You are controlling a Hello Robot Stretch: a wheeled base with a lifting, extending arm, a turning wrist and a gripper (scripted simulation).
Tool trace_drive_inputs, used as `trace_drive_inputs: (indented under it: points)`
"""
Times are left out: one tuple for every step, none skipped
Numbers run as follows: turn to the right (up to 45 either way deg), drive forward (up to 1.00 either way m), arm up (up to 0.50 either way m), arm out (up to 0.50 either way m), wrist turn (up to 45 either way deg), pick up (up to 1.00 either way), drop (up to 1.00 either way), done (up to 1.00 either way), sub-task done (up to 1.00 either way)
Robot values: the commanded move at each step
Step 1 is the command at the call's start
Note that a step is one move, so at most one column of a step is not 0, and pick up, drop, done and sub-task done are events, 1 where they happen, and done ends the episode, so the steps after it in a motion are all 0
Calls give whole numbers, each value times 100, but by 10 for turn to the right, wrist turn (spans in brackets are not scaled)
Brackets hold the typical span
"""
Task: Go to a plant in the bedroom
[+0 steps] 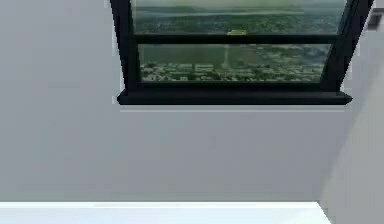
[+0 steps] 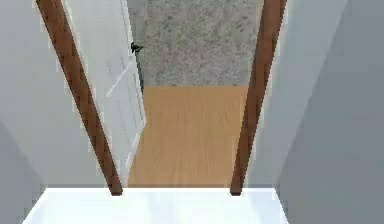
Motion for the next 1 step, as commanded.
trace_drive_inputs:
  points:
    - [450, 0, 0, 0, 0, 0, 0, 0, 0]
